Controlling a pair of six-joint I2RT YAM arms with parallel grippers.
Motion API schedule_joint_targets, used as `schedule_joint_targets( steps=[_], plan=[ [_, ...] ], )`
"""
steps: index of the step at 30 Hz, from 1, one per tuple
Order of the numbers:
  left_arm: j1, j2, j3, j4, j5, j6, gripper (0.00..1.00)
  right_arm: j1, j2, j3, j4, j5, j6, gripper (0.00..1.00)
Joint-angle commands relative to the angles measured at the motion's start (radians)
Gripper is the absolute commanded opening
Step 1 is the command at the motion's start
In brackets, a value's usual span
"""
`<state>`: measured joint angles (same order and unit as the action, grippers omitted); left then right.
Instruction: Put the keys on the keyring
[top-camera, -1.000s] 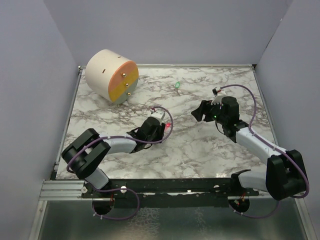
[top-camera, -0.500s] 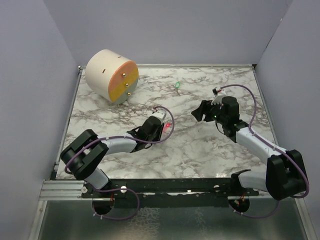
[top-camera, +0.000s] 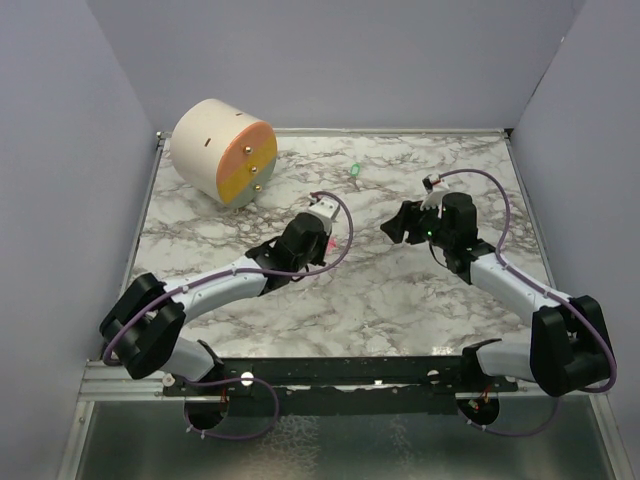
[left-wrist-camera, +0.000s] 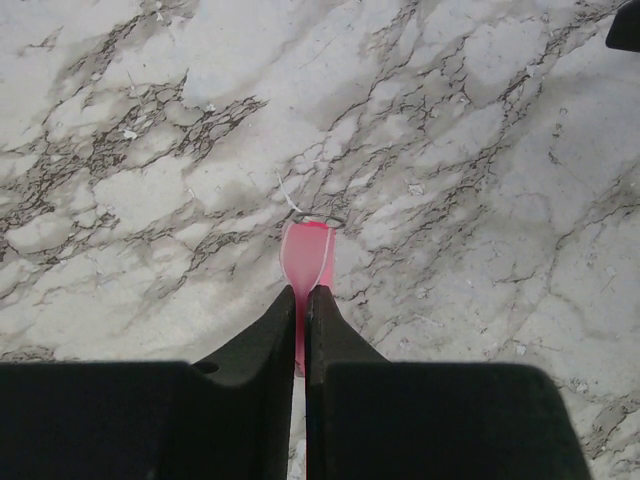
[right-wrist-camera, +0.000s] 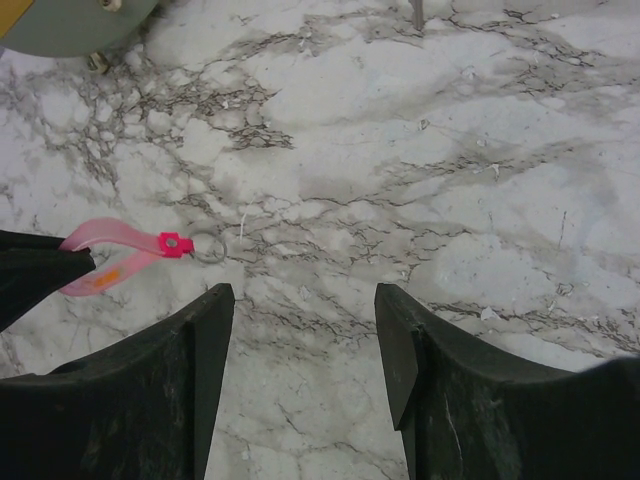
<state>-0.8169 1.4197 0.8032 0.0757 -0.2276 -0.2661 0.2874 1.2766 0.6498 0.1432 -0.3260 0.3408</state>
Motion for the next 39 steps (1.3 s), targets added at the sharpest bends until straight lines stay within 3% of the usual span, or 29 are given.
schedule_joint_targets(
  steps=[1, 19, 39],
  plan=[
    [-0.008, -0.055, 0.061, -0.072, -0.013, 0.047, 0.01, 0.006, 0.001, 0.015, 0.049, -0.056, 0.009, 0.59],
    [-0.014, -0.124, 0.180, -0.178, 0.023, 0.063, 0.01, 0.007, -0.114, -0.012, 0.034, -0.108, -0.006, 0.57],
    [-0.022, -0.078, 0.221, -0.191, 0.050, 0.073, 0.00, 0.048, -0.089, -0.001, 0.038, -0.130, -0.029, 0.54]
  ],
)
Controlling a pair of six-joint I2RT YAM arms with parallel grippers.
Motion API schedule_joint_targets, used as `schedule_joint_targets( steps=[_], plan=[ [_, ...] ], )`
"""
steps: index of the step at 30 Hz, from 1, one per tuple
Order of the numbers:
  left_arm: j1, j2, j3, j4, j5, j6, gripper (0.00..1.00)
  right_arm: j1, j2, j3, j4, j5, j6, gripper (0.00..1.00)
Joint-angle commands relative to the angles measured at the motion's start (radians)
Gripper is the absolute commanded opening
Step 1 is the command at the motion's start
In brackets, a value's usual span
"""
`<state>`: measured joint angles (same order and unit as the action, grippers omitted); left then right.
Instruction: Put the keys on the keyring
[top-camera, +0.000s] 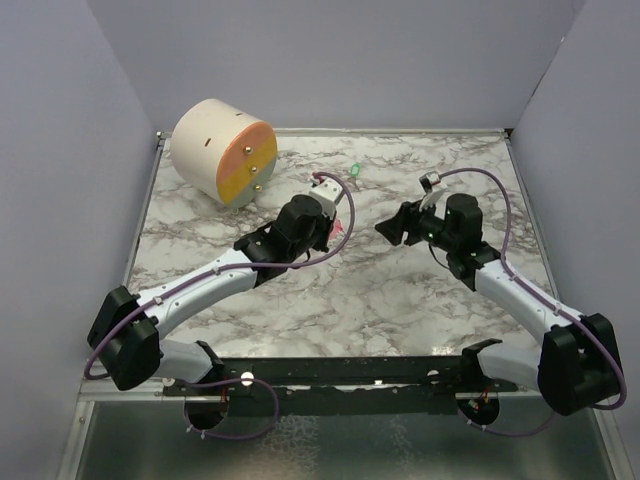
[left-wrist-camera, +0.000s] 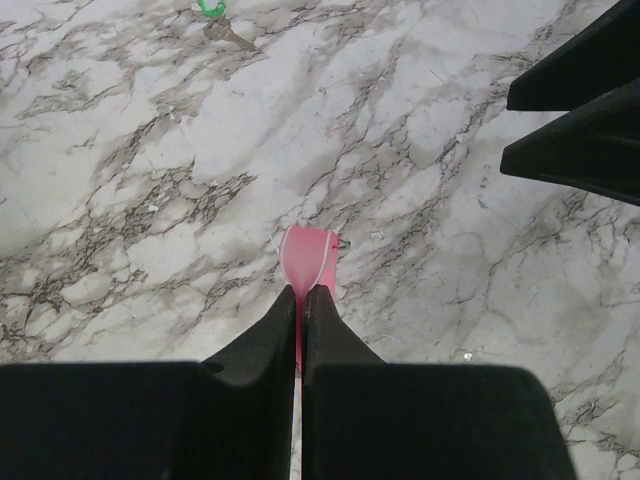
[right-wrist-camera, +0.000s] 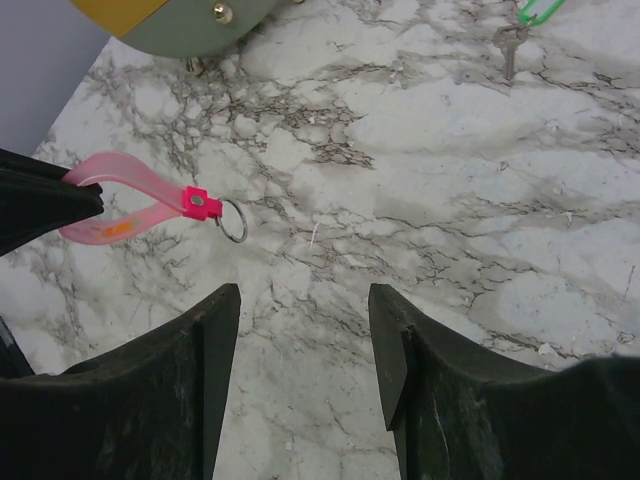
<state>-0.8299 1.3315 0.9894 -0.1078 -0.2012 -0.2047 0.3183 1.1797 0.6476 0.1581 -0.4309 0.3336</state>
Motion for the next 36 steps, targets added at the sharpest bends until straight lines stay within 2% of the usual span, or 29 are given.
schedule_joint_targets(
  steps=[1, 11, 18, 36],
  plan=[
    [-0.009, 0.012, 0.038, -0.009, 0.023, 0.011, 0.00, 0.019, 0.010, 0.003, 0.024, -0.025, -0.022, 0.54],
    [-0.013, 0.031, 0.058, -0.016, 0.023, 0.007, 0.00, 0.074, 0.037, 0.022, 0.014, -0.017, -0.057, 0.52],
    [-0.020, 0.043, 0.073, -0.028, 0.029, 0.008, 0.00, 0.156, 0.066, 0.059, -0.021, 0.083, -0.093, 0.51],
    [-0.047, 0.072, 0.094, -0.045, 0.096, 0.049, 0.00, 0.218, 0.077, 0.079, -0.011, 0.126, -0.081, 0.49]
  ],
)
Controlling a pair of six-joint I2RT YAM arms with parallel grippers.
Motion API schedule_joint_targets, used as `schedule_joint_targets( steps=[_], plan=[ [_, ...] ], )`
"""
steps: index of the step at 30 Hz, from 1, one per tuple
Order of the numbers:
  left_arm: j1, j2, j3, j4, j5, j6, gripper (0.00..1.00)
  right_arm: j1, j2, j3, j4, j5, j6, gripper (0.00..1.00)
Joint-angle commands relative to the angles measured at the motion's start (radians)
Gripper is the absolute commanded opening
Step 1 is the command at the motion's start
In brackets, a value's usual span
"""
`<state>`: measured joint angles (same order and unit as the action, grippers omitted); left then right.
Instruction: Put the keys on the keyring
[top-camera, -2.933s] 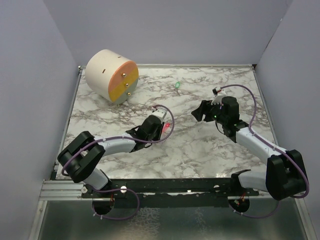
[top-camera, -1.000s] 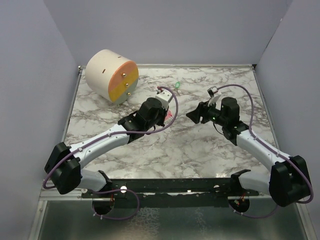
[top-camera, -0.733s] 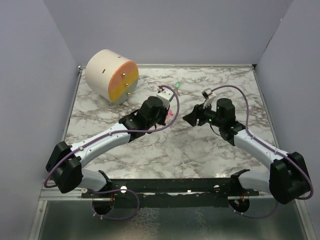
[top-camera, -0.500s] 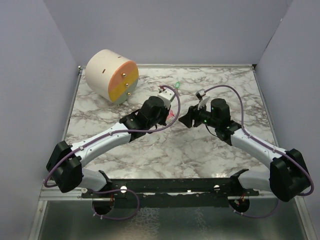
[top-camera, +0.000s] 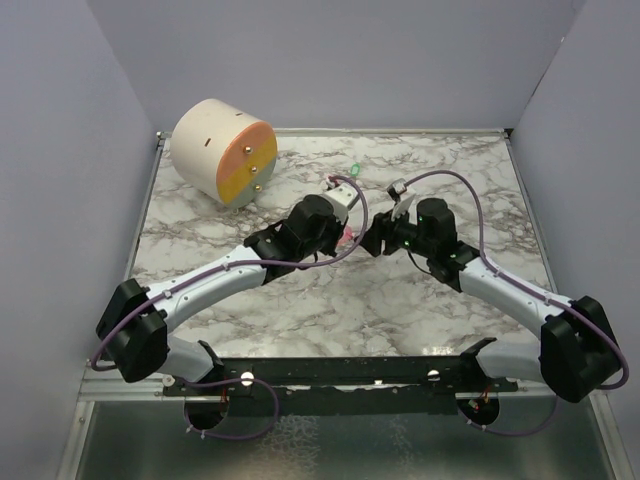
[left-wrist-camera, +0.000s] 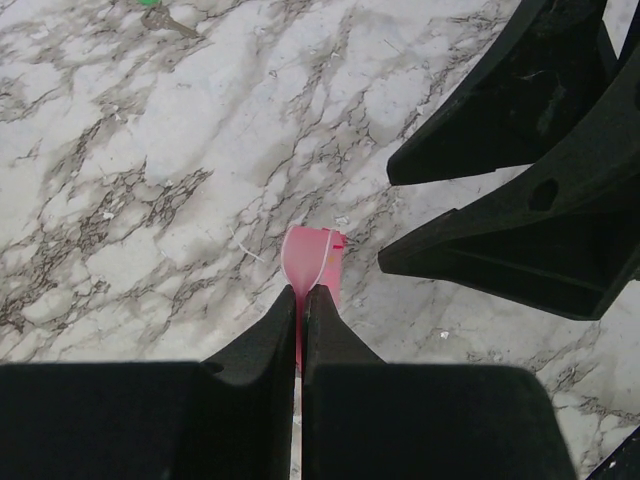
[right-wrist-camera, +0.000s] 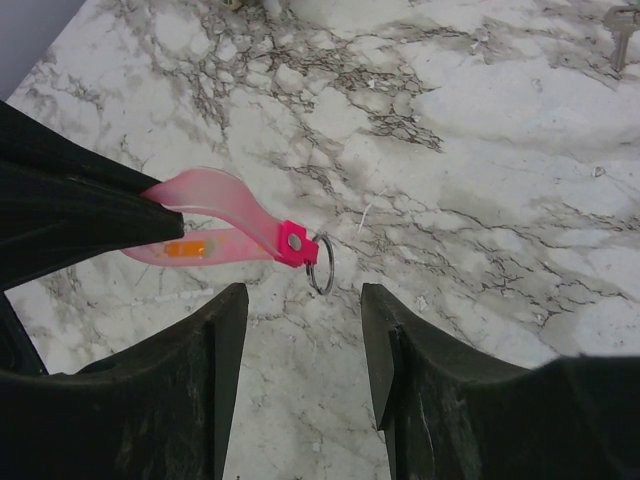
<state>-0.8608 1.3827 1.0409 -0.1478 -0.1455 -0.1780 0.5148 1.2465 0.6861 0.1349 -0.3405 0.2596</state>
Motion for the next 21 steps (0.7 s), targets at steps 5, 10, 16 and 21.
schedule_joint_targets(
  steps=[5, 10, 16, 21],
  plan=[
    [-0.030, 0.048, 0.061, -0.019, 0.044, 0.030, 0.00, 0.048, 0.013, 0.049, 0.012, 0.056, -0.008, 0.49],
    [-0.047, 0.056, 0.076, -0.028, 0.056, 0.037, 0.00, 0.060, 0.029, 0.055, 0.011, 0.082, -0.013, 0.47],
    [-0.056, 0.046, 0.077, -0.041, 0.052, 0.041, 0.00, 0.065, 0.033, 0.061, 0.001, 0.104, -0.014, 0.41],
    [-0.063, 0.045, 0.079, -0.046, 0.065, 0.043, 0.00, 0.069, 0.026, 0.058, 0.006, 0.109, -0.015, 0.33]
  ],
)
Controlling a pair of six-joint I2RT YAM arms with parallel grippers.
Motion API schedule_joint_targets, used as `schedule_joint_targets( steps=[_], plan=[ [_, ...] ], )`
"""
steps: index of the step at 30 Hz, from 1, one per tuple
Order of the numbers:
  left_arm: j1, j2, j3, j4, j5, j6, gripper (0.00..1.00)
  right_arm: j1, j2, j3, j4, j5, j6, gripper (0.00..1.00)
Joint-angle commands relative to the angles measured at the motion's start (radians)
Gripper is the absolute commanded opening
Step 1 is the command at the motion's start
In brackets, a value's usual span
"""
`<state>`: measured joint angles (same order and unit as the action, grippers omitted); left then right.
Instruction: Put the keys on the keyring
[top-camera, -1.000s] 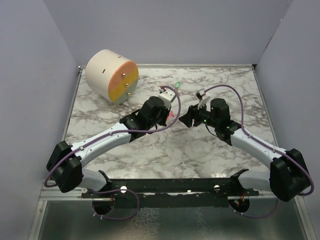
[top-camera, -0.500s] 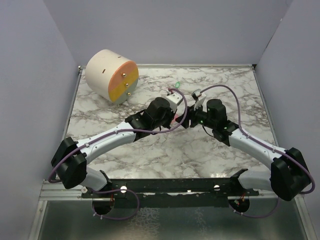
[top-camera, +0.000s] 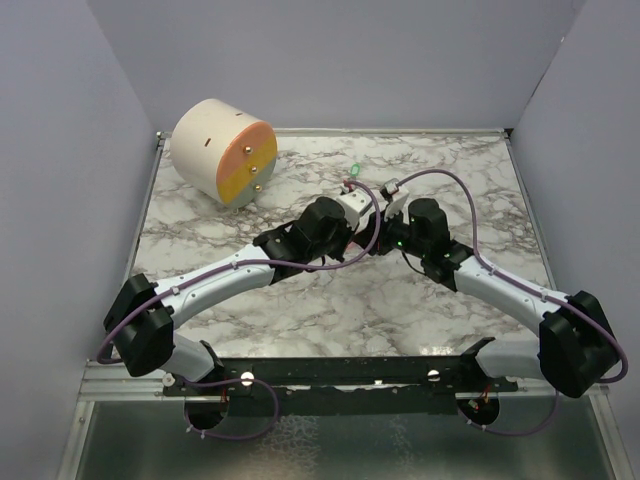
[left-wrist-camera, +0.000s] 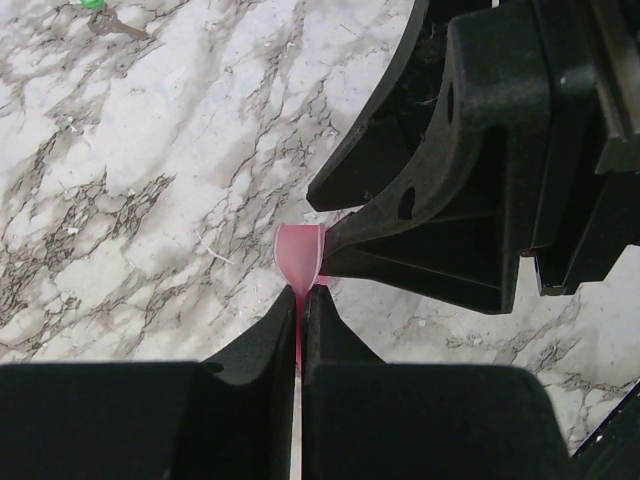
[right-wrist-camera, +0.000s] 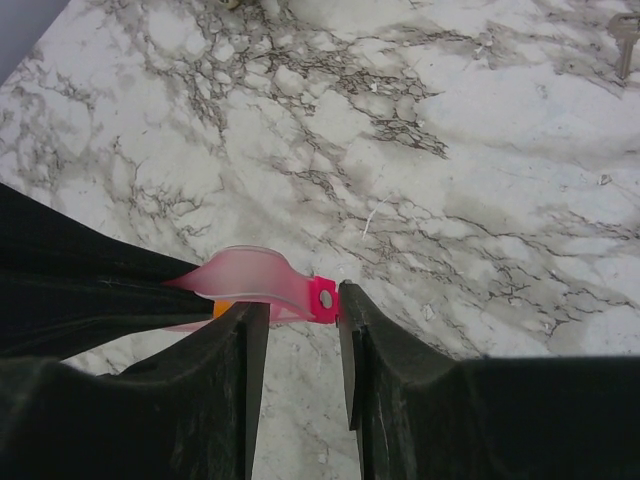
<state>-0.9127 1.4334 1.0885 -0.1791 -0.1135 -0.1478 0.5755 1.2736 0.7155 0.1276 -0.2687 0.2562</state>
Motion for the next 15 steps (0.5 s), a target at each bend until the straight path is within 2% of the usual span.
schedule_joint_targets(
  steps=[1, 8, 12, 15],
  plan=[
    [-0.011, -0.005, 0.031, -0.016, 0.034, 0.013, 0.00, 0.009, -0.002, 0.030, 0.012, 0.037, -0.011, 0.31],
    [-0.014, 0.007, 0.034, -0.026, 0.042, 0.016, 0.00, 0.013, 0.002, 0.033, 0.011, 0.037, -0.014, 0.20],
    [-0.014, 0.010, 0.037, -0.029, 0.043, 0.017, 0.00, 0.014, 0.008, 0.037, 0.009, 0.037, -0.015, 0.01],
    [-0.014, 0.011, 0.042, -0.034, 0.017, 0.011, 0.00, 0.017, 0.009, 0.037, 0.008, 0.046, -0.010, 0.01]
  ],
)
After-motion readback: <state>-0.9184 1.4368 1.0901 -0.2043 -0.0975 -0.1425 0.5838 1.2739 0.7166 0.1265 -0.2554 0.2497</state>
